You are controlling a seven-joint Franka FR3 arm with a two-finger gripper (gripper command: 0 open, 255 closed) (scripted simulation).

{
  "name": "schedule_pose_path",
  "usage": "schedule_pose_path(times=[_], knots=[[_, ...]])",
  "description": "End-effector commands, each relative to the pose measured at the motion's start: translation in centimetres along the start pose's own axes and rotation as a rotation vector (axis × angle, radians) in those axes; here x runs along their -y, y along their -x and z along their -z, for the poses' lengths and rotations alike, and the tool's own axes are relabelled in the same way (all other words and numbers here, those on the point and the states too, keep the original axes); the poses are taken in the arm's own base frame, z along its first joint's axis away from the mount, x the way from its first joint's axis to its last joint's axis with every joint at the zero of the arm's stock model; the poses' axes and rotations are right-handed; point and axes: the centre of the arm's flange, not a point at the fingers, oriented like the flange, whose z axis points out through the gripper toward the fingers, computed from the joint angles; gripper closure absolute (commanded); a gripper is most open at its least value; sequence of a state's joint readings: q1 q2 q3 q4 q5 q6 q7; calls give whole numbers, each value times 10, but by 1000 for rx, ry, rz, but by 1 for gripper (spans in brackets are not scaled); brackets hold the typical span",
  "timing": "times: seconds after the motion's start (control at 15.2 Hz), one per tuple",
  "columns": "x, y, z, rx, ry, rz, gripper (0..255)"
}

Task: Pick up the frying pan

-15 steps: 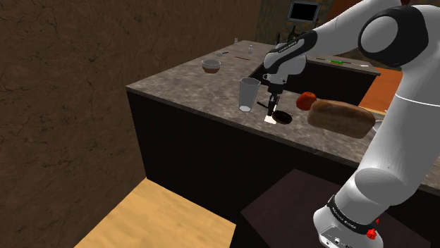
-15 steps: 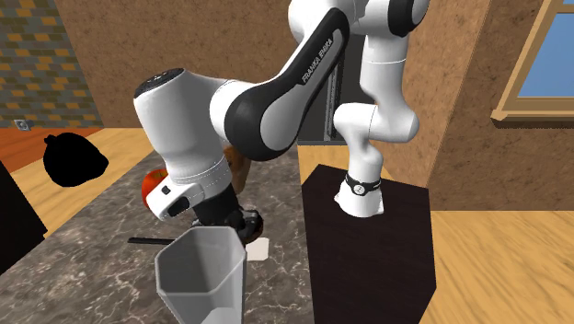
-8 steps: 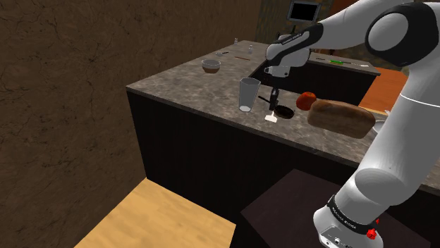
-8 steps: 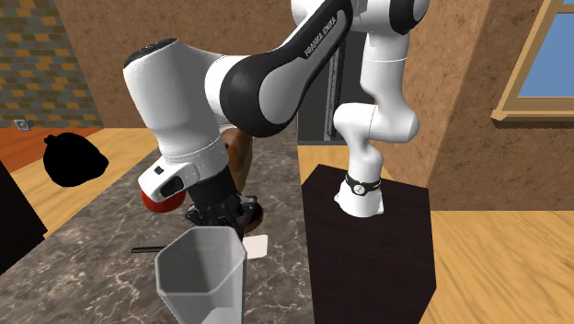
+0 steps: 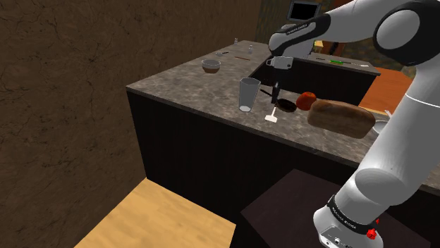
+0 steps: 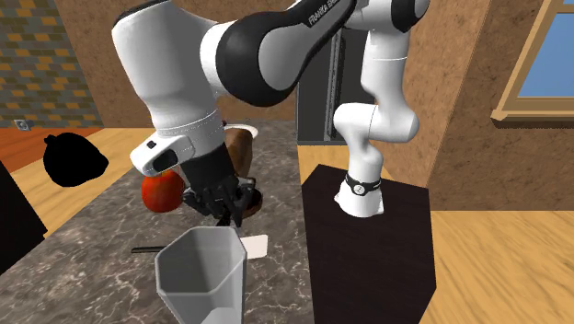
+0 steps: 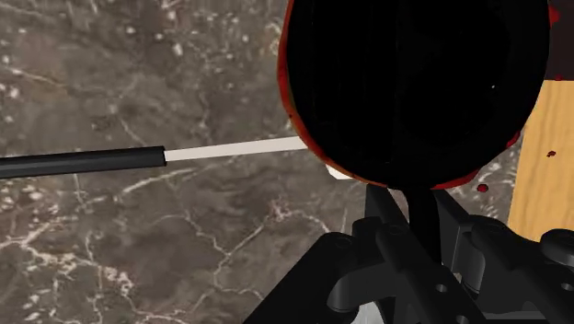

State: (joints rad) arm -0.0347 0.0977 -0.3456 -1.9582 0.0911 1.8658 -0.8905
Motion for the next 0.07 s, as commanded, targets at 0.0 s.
schedule_pose_path(times=[0.0], knots=[[1,0,4,0,0,0,255]])
